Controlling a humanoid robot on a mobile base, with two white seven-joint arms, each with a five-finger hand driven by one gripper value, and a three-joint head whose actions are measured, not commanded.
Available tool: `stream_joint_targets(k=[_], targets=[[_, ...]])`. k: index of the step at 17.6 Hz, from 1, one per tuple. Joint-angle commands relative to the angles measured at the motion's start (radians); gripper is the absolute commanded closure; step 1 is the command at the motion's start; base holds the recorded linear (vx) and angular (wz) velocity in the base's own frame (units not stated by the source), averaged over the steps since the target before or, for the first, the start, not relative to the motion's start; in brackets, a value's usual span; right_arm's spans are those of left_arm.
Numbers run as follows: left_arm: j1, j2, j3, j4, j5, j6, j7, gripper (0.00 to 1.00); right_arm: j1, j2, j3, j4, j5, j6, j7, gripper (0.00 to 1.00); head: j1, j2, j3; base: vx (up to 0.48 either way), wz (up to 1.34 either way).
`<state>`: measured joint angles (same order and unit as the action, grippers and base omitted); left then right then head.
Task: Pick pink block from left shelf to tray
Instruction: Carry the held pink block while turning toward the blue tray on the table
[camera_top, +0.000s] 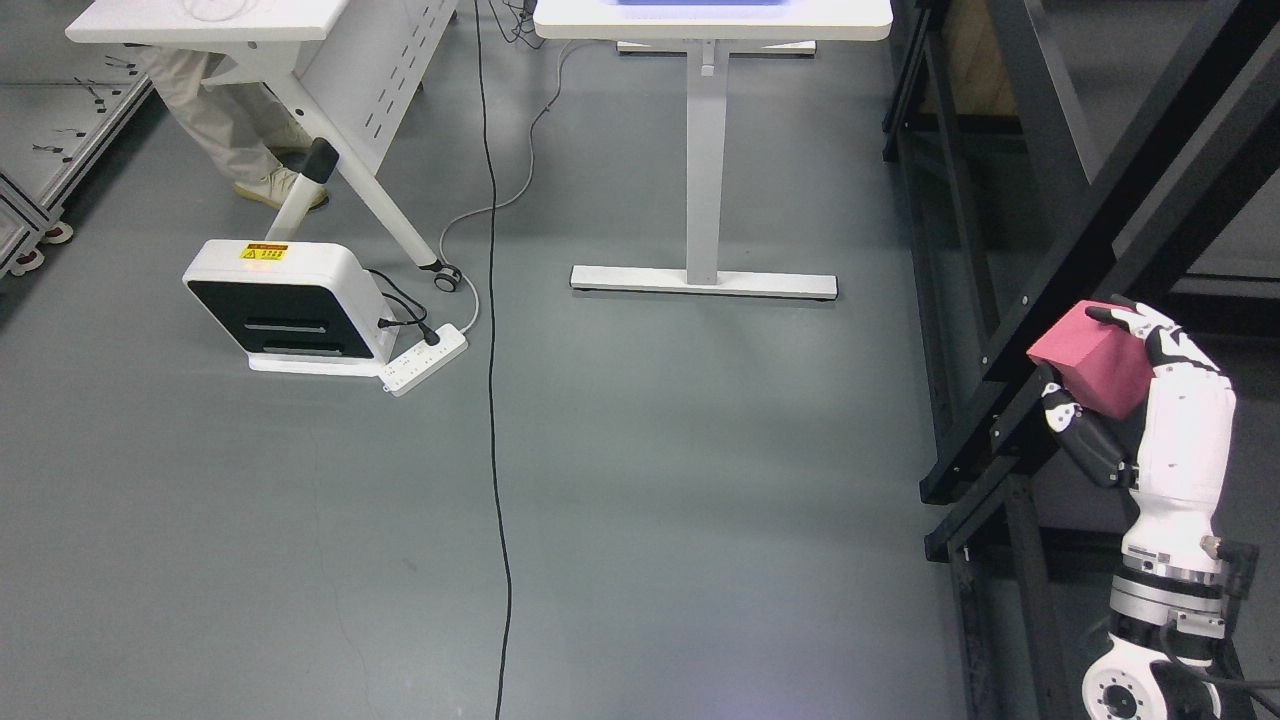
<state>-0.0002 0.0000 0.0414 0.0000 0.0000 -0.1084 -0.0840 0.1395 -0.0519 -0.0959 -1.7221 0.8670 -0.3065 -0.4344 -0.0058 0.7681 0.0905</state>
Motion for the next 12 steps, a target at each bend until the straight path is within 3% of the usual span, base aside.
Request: stream_joint_targets(k=[1,12], targets=[[-0.023,0.017,0.0,-0.017,-0.002,0.0,0.0,0.0,0.002,0.0,-0.001,-0.001,0.0,0.0,-0.001,0.98,0.0,0.0,0.0,0.059,-0.05],[-0.023,0.017,0.0,-0.017,-0.002,0.0,0.0,0.0,0.002,0.001,0.001,0.001,0.0,0.0,-0.001,0.98,0.0,0.0,0.0,0.163,0.32]])
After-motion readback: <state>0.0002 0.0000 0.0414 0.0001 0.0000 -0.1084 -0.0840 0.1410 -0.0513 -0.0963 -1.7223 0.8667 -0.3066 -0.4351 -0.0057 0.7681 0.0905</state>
